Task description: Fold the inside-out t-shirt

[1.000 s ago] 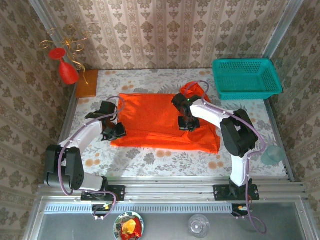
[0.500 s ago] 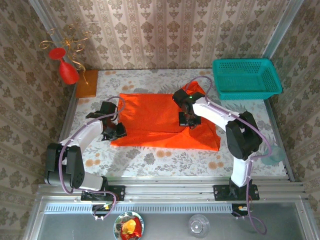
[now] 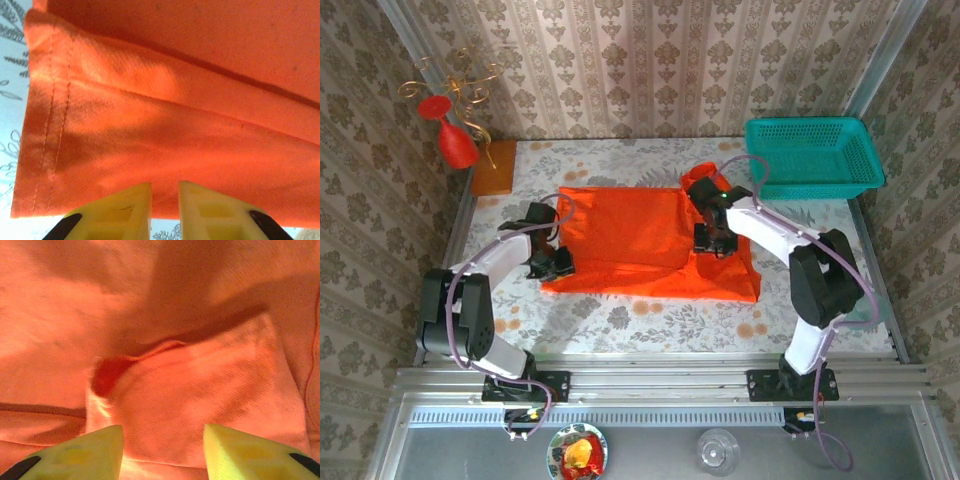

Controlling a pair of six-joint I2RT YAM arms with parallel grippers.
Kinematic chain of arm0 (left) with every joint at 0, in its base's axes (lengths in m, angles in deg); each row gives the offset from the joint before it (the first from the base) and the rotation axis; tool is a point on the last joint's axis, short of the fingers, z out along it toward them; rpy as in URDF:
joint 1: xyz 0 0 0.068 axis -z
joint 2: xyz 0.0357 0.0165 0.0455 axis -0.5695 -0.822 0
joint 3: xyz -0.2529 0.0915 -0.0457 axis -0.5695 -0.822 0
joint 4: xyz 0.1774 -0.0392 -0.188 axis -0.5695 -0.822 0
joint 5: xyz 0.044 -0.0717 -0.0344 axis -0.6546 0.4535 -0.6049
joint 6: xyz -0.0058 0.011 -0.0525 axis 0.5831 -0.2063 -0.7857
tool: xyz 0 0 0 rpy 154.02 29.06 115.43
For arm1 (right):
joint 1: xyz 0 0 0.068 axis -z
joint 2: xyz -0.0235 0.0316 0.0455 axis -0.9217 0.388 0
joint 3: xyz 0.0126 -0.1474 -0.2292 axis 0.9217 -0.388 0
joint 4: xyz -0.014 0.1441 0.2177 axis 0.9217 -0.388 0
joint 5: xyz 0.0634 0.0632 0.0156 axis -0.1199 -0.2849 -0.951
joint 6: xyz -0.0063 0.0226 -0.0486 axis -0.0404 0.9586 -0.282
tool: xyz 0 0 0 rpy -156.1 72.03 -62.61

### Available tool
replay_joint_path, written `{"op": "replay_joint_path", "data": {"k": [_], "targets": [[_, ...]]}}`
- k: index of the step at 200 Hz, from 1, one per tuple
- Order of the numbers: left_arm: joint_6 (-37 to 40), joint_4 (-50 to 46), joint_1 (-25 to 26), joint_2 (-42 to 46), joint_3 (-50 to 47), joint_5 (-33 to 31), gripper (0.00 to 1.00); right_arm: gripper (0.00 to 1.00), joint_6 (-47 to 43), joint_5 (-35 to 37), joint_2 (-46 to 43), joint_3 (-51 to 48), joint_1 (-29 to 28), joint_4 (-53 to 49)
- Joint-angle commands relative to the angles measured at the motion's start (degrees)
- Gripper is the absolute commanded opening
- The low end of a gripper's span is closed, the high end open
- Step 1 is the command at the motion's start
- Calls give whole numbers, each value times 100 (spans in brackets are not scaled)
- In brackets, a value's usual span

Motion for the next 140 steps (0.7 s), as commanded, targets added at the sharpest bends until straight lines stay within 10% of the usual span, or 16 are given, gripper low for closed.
{"op": "replay_joint_path", "data": {"k": [1,72,140], "targets": [[262,132,-52,-170,330,-15,23,52,168,-577,-298,-585,106,355],[228,201,-738,-1162,382,-285,23,63,393,-1225,-776,-2398,1058,1441],[-108,289,-900,-332,-626,-216,23,64,282,-1481,-1161,-2834,1263,1357]]}}
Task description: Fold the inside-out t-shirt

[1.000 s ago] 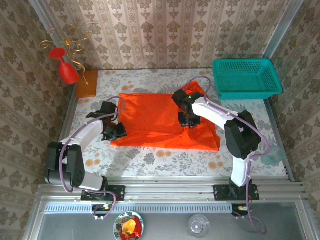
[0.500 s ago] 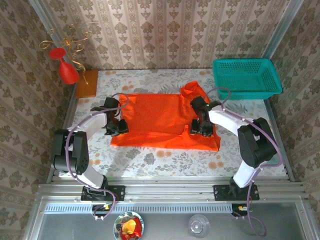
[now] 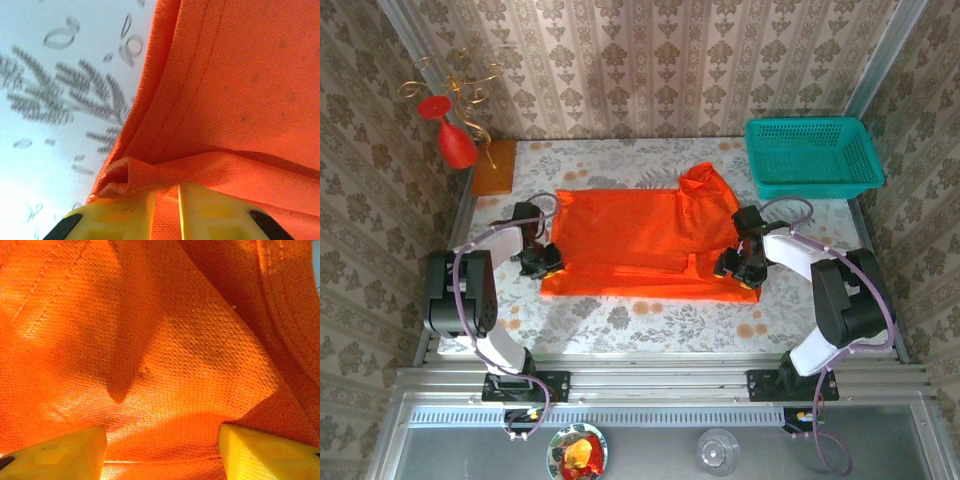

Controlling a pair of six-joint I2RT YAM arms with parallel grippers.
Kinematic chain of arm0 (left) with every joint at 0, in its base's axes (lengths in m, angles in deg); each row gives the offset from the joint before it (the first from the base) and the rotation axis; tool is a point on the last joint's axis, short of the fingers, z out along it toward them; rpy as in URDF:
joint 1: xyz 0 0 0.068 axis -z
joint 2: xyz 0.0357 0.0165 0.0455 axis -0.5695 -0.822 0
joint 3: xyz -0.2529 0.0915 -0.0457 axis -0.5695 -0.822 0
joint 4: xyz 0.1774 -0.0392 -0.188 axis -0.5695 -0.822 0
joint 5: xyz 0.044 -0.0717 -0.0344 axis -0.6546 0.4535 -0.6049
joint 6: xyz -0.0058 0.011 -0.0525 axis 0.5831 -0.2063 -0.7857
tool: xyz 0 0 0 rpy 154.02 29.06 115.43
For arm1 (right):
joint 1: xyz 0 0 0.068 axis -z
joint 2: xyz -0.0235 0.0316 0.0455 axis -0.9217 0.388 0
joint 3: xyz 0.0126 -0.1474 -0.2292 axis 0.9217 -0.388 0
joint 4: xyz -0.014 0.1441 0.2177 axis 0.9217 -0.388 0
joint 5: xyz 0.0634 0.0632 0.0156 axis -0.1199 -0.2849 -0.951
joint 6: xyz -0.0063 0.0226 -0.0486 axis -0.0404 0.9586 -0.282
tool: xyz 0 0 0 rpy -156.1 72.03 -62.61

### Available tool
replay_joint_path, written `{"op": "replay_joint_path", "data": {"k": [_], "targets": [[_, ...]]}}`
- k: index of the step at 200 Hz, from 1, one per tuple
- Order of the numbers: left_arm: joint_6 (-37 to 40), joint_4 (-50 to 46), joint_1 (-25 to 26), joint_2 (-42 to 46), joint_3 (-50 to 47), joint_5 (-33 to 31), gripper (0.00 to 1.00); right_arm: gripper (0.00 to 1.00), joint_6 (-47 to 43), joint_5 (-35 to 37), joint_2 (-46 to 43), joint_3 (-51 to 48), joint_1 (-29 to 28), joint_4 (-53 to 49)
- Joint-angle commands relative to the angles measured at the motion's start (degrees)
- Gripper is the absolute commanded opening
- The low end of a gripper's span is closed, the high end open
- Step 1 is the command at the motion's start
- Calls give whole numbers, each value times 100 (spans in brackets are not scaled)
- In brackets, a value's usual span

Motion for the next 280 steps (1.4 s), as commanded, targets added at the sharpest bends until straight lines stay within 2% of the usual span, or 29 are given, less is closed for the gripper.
{"op": "replay_joint_path", "data": {"k": [1,43,74,100,132,156,171,196,242,280], "targets": [[-267,-232,-72,293,-540,-249,23,63,4,-103,-172,-326,42,-142],[-1026,52,-62,1158,-1501,-306,25,64,202,-267,-937,-914,-30,-208],[-1240,75,-63,1653,-1880,-333,27,64,340,-309,-1399,-1184,-192,-368],[-1154,0,-72,1801,-1773,-308,27,63,381,-309,-1609,-1116,-250,-435],[-675,-232,-90,1790,-1017,-165,27,62,176,-33,-1676,-273,-254,-696],[-361,-287,-90,1618,-419,60,27,59,-173,129,-1220,570,-250,-863],[-175,-312,-81,1389,-46,178,27,56,-431,148,-580,1167,-256,-924],[223,-494,-118,865,716,-1,27,52,-739,157,321,2178,-252,-1002],[935,-666,-384,-597,2315,-191,33,48,-1321,478,1909,4003,-165,-1478],[1068,-706,-447,-1781,3379,-83,33,47,-1541,741,2911,5182,23,-1630]]}}
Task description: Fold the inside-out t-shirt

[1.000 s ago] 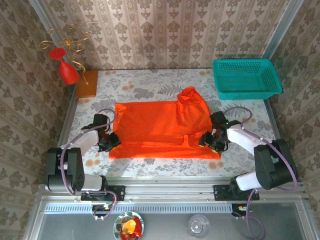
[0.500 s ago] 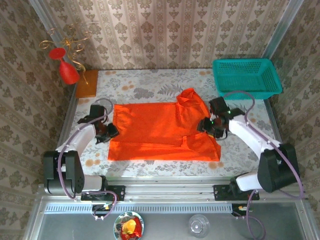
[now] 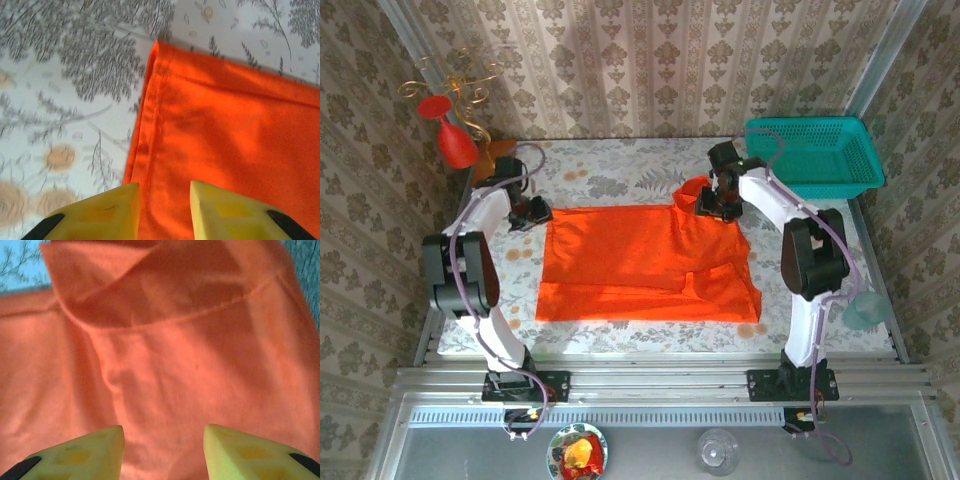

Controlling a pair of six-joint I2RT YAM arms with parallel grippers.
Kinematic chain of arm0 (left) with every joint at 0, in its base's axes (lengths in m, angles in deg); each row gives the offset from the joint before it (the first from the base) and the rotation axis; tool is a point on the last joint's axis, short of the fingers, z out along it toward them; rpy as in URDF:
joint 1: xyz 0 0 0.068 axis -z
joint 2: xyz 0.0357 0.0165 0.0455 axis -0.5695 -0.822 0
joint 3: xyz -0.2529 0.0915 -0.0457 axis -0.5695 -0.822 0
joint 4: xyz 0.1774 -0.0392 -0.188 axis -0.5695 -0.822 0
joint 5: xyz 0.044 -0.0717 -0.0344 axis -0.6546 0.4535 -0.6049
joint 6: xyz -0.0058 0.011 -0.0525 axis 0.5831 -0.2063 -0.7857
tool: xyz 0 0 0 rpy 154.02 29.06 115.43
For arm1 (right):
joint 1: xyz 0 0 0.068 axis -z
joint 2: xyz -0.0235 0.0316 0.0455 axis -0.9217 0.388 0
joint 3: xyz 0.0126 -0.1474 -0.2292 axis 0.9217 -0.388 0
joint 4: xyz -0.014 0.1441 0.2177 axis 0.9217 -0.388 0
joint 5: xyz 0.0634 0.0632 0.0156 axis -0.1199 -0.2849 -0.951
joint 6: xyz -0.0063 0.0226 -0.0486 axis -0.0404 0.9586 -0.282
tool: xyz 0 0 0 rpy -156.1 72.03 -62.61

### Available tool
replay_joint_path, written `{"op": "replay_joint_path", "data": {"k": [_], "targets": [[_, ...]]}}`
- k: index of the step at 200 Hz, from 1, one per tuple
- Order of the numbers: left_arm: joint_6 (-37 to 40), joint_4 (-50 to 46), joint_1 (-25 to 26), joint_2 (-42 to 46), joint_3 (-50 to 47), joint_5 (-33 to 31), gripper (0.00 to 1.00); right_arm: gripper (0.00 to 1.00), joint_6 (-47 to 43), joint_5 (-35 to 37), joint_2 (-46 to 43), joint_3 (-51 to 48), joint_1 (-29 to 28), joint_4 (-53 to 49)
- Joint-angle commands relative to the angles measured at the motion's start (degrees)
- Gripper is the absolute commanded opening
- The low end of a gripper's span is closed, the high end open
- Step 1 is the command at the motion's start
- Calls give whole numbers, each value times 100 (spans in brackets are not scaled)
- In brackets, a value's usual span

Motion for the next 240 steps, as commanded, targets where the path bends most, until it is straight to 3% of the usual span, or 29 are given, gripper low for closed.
{"op": "replay_joint_path", "data": {"k": [1,38,127,206,240], "targets": [[332,-235,-35,-609,572,28,33,47,-325,367,503,678,141,-425],[151,-319,-184,-1477,1248,426,33,45,-490,311,1407,1894,307,-533],[132,-408,-353,-2202,1931,731,33,37,-296,-8,3543,5211,453,-1089],[32,-200,-406,-2384,1984,1204,26,28,-207,89,3804,5315,457,-795],[-152,52,-402,-2320,1847,1616,21,18,-215,23,3845,5318,470,-656]]}}
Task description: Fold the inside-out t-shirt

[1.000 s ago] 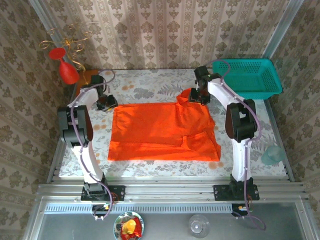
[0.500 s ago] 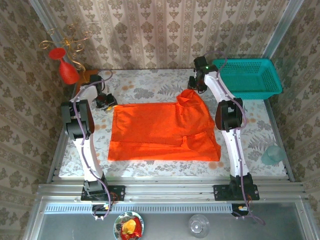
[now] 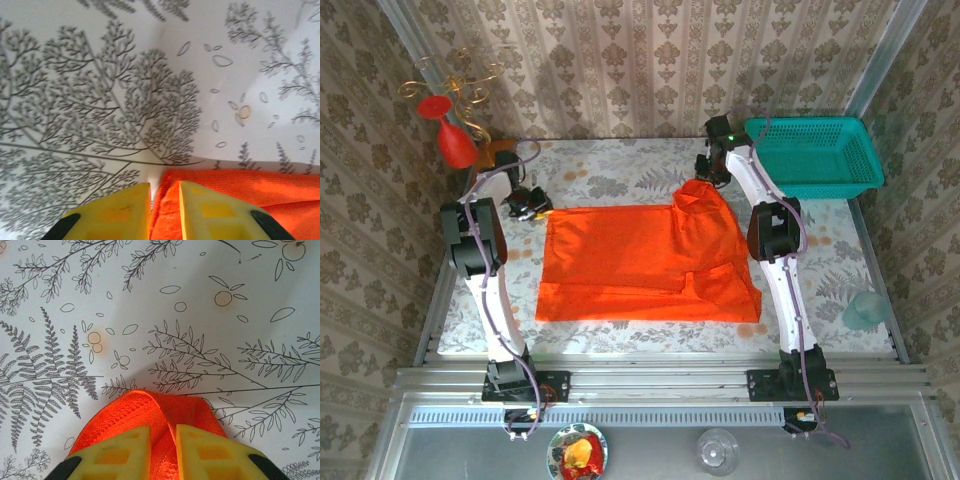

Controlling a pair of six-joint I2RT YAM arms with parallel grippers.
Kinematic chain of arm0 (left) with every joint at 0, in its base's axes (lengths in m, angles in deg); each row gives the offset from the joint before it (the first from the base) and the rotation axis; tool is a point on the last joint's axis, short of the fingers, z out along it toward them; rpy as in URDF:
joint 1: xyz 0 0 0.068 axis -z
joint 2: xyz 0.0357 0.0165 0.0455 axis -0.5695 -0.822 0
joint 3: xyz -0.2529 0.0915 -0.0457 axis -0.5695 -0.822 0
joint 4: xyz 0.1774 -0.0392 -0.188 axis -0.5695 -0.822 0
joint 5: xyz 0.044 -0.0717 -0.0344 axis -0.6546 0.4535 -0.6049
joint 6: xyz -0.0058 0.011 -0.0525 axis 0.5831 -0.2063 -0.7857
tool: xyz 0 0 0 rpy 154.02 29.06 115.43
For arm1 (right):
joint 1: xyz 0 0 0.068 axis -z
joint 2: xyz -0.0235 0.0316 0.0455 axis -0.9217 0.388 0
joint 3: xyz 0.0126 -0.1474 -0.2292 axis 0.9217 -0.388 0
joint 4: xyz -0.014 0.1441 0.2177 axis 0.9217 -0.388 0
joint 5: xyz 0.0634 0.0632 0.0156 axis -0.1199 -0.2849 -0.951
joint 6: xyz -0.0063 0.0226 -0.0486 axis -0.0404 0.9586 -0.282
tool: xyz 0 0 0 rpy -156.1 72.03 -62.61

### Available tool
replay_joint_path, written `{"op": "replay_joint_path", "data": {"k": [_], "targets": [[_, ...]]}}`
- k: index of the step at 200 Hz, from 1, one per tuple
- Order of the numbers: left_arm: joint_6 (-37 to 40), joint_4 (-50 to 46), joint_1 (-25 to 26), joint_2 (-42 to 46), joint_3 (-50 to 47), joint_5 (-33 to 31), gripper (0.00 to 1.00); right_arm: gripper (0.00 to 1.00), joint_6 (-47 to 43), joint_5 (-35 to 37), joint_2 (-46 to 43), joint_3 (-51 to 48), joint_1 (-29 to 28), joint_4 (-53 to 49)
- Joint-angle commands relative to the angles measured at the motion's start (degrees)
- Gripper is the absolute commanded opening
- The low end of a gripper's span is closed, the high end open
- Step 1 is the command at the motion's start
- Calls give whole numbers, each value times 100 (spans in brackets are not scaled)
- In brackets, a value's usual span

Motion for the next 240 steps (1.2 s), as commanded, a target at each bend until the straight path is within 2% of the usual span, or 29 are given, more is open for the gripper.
{"op": "replay_joint_path", "data": {"k": [1,21,53,64,157,183,191,207,240], "targets": [[-187,206,29,-75,-48,519,21,18,34,-64,151,190,29,92],[-305,378,31,-36,-147,727,17,10,22,-80,136,191,34,101],[-340,412,36,-6,-143,797,4,0,2,-42,5,189,26,83],[-366,411,36,34,-147,782,0,0,-26,13,-74,189,24,74],[-598,550,128,824,-402,850,0,0,-299,380,-1065,112,-31,-575],[-592,530,125,956,-536,735,0,0,-368,444,-1235,-201,-35,-517],[-582,477,131,913,-527,729,0,8,-421,473,-1163,-195,-32,-515],[-584,470,141,843,-567,792,0,18,-510,522,-928,-112,-24,-593],[-554,528,166,834,-651,782,0,29,-591,553,-545,-47,-26,-409]]}}
